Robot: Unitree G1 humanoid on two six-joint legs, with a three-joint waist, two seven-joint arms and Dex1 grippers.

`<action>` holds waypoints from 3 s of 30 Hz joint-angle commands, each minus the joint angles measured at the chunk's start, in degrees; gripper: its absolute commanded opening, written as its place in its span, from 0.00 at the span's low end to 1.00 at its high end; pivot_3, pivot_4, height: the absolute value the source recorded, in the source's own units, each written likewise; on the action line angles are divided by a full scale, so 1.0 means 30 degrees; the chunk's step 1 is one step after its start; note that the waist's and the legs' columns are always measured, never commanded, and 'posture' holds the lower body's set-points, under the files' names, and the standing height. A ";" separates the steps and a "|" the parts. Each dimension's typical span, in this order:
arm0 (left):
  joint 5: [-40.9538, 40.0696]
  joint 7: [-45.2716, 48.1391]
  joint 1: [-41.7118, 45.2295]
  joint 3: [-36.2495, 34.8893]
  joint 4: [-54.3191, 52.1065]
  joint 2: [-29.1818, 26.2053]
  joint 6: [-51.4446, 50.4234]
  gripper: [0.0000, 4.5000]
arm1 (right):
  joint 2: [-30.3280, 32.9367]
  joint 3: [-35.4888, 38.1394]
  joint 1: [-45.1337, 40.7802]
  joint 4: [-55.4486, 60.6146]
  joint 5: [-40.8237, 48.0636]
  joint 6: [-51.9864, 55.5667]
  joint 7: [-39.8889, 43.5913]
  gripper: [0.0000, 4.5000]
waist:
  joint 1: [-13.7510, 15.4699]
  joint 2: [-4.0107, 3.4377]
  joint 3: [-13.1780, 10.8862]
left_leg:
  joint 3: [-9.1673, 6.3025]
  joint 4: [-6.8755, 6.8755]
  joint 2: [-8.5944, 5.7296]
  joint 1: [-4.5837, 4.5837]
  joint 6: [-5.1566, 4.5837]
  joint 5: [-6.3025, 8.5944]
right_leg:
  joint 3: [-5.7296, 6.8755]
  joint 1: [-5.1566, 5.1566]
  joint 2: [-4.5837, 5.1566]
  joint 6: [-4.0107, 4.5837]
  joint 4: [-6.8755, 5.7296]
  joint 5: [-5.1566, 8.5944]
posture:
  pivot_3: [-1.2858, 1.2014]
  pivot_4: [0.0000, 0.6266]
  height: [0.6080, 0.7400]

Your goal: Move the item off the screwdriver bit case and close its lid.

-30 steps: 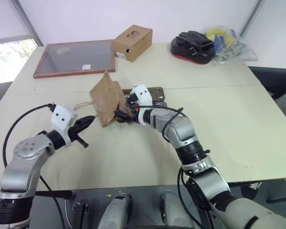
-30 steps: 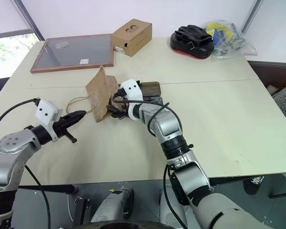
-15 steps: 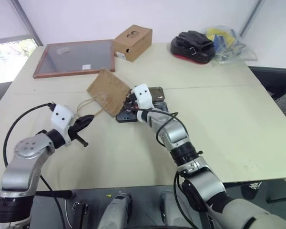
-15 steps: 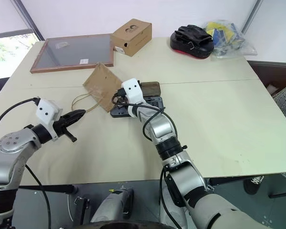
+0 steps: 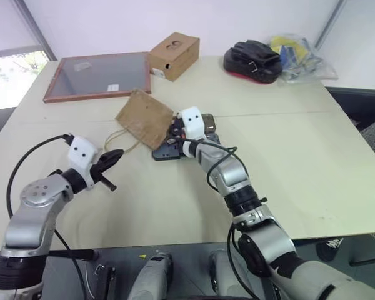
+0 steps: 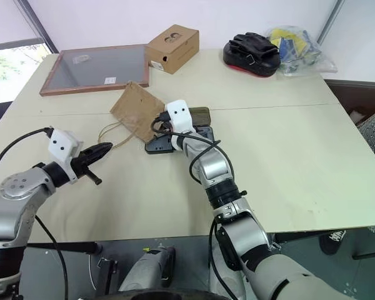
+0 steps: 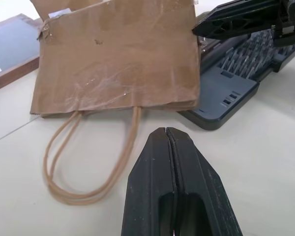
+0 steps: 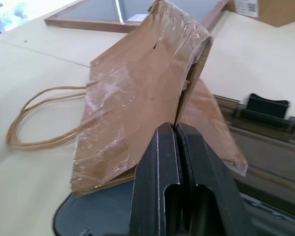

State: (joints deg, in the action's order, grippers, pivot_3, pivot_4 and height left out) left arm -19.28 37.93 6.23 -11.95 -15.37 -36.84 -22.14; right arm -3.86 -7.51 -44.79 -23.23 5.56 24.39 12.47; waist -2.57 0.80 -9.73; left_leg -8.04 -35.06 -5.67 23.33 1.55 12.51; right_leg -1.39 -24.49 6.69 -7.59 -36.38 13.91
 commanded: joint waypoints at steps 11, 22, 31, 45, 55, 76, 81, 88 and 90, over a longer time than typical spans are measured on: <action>0.0360 0.0165 0.0900 0.0532 0.0667 0.0273 0.1013 0.00 | 0.7097 0.5723 -0.0775 0.2883 -0.0448 -0.0019 -0.2408 0.01 | 0.0169 -0.0014 -0.0009 | 0.0008 -0.0003 -0.0010 0.0006 0.0000 -0.0001 | 0.0000 0.0015 0.0012 -0.0001 0.0013 0.0000 | 0.52 0.24 1.00; 0.0809 0.0858 0.2666 0.1711 0.2745 0.0745 0.1939 0.00 | 1.2472 0.9411 0.4821 0.5411 -0.1559 0.0629 -0.3769 0.01 | -0.0006 -0.0035 -0.0020 | 0.0065 -0.0014 0.0007 0.0004 -0.0008 -0.0003 | -0.0006 0.0031 0.0011 -0.0003 0.0016 -0.0001 | 0.52 0.24 1.00; 0.0994 0.1268 0.3682 0.2230 0.3832 0.0889 0.2435 0.00 | 1.1202 0.9742 0.4969 0.6287 -0.0444 0.1172 -0.4112 0.01 | -0.0002 -0.0043 -0.0017 | 0.0066 -0.0022 0.0017 -0.0002 -0.0009 -0.0004 | -0.0016 0.0031 0.0001 -0.0005 0.0009 -0.0002 | 0.52 0.24 1.00; 0.0897 0.0873 0.3736 0.2297 0.3410 0.1554 0.2210 0.00 | 0.9836 0.5128 0.3548 0.9408 0.3233 0.3357 0.2692 0.01 | 0.0072 -0.0049 -0.0022 | 0.0047 -0.0023 0.0017 0.0000 -0.0009 -0.0004 | -0.0013 0.0036 0.0001 -0.0013 0.0015 -0.0006 | 0.52 0.24 1.00; 0.0856 0.1012 0.4600 0.2395 0.3838 0.1856 0.2067 0.00 | 0.9609 0.3138 0.1930 0.8955 0.3670 0.4751 0.4711 0.01 | 0.0087 -0.0048 -0.0022 | 0.0039 -0.0034 0.0011 0.0002 -0.0008 -0.0003 | -0.0010 0.0041 0.0003 -0.0025 0.0019 -0.0014 | 0.52 0.24 1.00; 0.1314 0.0764 0.5456 0.2803 0.4248 0.2413 0.2553 0.00 | 0.5911 0.0952 -0.7331 -0.8775 -0.0817 -0.1627 0.3173 0.98 | -0.0015 -0.0047 -0.0023 | 0.0034 -0.0021 0.0016 0.0006 0.0014 -0.0016 | -0.0013 0.0010 -0.0017 -0.0014 0.0007 -0.0028 | 0.52 0.24 1.00; 0.1314 0.0603 0.5162 0.2800 0.3775 0.2380 0.2428 0.00 | 0.4990 0.1405 -0.8601 -1.2599 -0.1340 -0.2338 0.1416 0.98 | -0.0023 -0.0050 -0.0024 | 0.0030 -0.0019 0.0016 0.0006 0.0017 -0.0018 | -0.0015 0.0007 -0.0018 -0.0012 0.0006 -0.0028 | 0.52 0.24 1.00; 0.1248 0.0197 0.4442 0.2512 0.2953 0.2208 0.2025 0.00 | 0.4246 0.1194 -0.8967 -1.4818 -0.2465 -0.2459 -0.0255 0.98 | -0.0055 -0.0057 -0.0027 | 0.0029 -0.0019 0.0015 0.0008 0.0025 -0.0023 | -0.0017 0.0001 -0.0018 -0.0011 -0.0006 -0.0029 | 0.52 0.24 1.00; 0.1240 0.0131 0.4201 0.2489 0.2733 0.2164 0.1973 0.00 | 0.4131 0.1212 -0.8953 -1.5037 -0.2700 -0.2414 -0.0560 0.98 | -0.0087 -0.0059 -0.0027 | 0.0029 -0.0018 0.0015 0.0008 0.0026 -0.0023 | -0.0017 -0.0002 -0.0019 -0.0011 -0.0007 -0.0028 | 0.52 0.24 1.00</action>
State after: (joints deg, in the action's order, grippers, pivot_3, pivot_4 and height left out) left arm -15.40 38.67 18.72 -3.11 -4.81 -29.58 -16.49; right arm 9.04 -4.00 -69.63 -68.75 -1.70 18.06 11.70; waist -2.83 0.63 -9.81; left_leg -7.95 -35.12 -5.63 23.35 1.62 12.44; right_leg -1.45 -24.50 6.63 -7.62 -36.40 13.83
